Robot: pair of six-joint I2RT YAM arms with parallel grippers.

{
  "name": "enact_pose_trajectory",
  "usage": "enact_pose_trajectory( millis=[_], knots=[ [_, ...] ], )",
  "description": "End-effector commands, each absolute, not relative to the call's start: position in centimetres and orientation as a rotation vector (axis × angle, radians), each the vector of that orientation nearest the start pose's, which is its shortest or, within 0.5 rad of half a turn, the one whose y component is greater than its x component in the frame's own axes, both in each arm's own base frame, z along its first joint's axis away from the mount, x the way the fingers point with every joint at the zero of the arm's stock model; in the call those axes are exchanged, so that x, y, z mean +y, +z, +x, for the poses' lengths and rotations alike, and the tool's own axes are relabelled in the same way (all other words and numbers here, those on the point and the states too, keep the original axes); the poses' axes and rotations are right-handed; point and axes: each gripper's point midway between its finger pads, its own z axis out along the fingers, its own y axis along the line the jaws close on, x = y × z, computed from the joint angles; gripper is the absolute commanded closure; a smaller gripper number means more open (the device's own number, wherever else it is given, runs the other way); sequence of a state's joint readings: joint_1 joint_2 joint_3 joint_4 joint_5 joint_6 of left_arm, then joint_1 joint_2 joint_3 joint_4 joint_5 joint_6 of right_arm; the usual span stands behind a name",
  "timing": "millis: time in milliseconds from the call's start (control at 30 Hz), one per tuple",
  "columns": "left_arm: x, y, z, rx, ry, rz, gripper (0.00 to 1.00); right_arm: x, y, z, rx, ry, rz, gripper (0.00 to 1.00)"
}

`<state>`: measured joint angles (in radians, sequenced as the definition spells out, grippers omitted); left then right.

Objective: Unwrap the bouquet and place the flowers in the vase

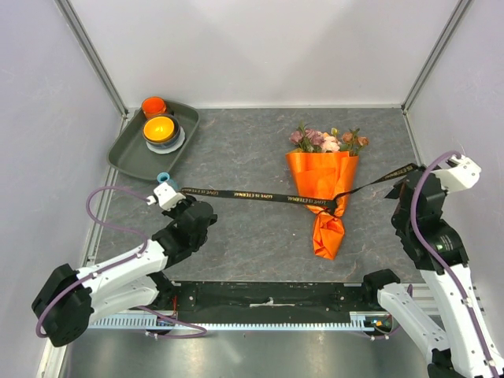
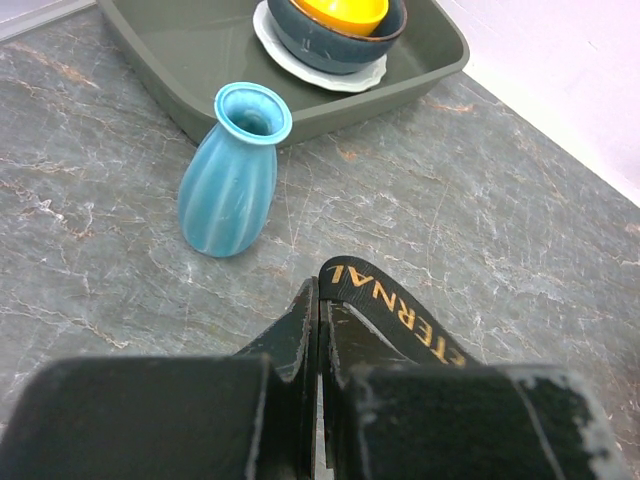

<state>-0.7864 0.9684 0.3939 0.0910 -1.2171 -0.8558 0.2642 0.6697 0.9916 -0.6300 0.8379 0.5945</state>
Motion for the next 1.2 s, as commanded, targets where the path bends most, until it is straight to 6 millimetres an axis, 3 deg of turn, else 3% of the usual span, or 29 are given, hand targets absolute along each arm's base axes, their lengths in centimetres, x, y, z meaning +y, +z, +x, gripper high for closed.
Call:
enact_pose_trajectory(
  millis=[0, 133, 233, 333, 367, 467, 600, 667, 733, 800, 867, 900, 933, 967, 1033, 1067, 1133, 1167],
  knots=[
    [-4.7, 15.8, 27.5, 1.464, 0.044, -0.839, 0.98, -7.7, 34.6, 21.7, 1.463, -0.241, 0.875, 1.00],
    [-5.8, 16.0, 28.1, 1.495, 0.004, -0.801, 0.98, -6.9, 34.4, 21.7, 1.482, -0.187, 0.844, 1.00],
    [-8.2, 16.5, 29.2, 1.536, -0.085, -0.692, 0.98, -5.6, 33.4, 22.4, 1.540, -0.133, 0.774, 1.00],
    [-11.7, 17.3, 30.3, 1.568, -0.214, -0.504, 0.98, -4.3, 32.2, 23.0, 1.599, -0.093, 0.703, 1.00],
    [-13.1, 17.2, 30.4, 1.594, -0.244, -0.411, 0.98, -4.5, 31.7, 23.0, 1.606, -0.108, 0.711, 1.00],
    [-14.6, 17.1, 31.0, 1.628, -0.257, -0.342, 0.98, -7.6, 31.1, 21.4, 1.548, -0.294, 0.855, 1.00],
    [-14.9, 16.9, 31.1, 1.646, -0.252, -0.332, 0.98, -11.1, 30.1, 18.7, 1.462, -0.581, 1.021, 1.00],
    [-14.9, 17.0, 31.0, 1.642, -0.265, -0.327, 0.98, -11.2, 29.2, 18.7, 1.438, -0.581, 1.071, 1.00],
    [-15.4, 17.3, 30.9, 1.641, -0.289, -0.295, 0.65, -10.8, 27.4, 19.2, 1.478, -0.574, 1.075, 0.95],
    [-16.0, 17.5, 30.7, 1.634, -0.318, -0.254, 0.32, -10.2, 26.0, 19.8, 1.525, -0.556, 1.069, 0.72],
    [-17.2, 18.0, 30.6, 1.616, -0.377, -0.186, 0.20, -9.3, 24.7, 20.4, 1.607, -0.525, 1.039, 0.45],
    [-17.6, 18.1, 30.5, 1.614, -0.391, -0.163, 0.11, -8.8, 24.8, 20.8, 1.635, -0.493, 1.017, 0.37],
    [-18.3, 18.5, 30.4, 1.605, -0.426, -0.126, 0.10, -7.1, 24.1, 21.8, 1.730, -0.386, 0.949, 0.33],
    [-18.8, 18.5, 30.4, 1.607, -0.443, -0.102, 0.10, -5.9, 25.1, 23.2, 1.749, -0.317, 0.816, 0.19],
    [-20.7, 18.9, 29.9, 1.597, -0.527, -0.010, 0.10, -1.5, 23.1, 24.7, 1.890, -0.088, 0.586, 0.16],
    [-21.8, 19.3, 29.8, 1.577, -0.576, 0.028, 0.09, 0.0, 23.2, 25.2, 1.894, -0.003, 0.509, 0.12],
    [-24.9, 19.6, 28.6, 1.564, -0.713, 0.177, 0.11, 2.2, 21.0, 25.3, 1.965, 0.102, 0.441, 0.12],
    [-26.4, 20.7, 28.3, 1.532, -0.777, 0.225, 0.14, 5.1, 20.3, 25.5, 2.011, 0.260, 0.352, 0.14]
  ],
)
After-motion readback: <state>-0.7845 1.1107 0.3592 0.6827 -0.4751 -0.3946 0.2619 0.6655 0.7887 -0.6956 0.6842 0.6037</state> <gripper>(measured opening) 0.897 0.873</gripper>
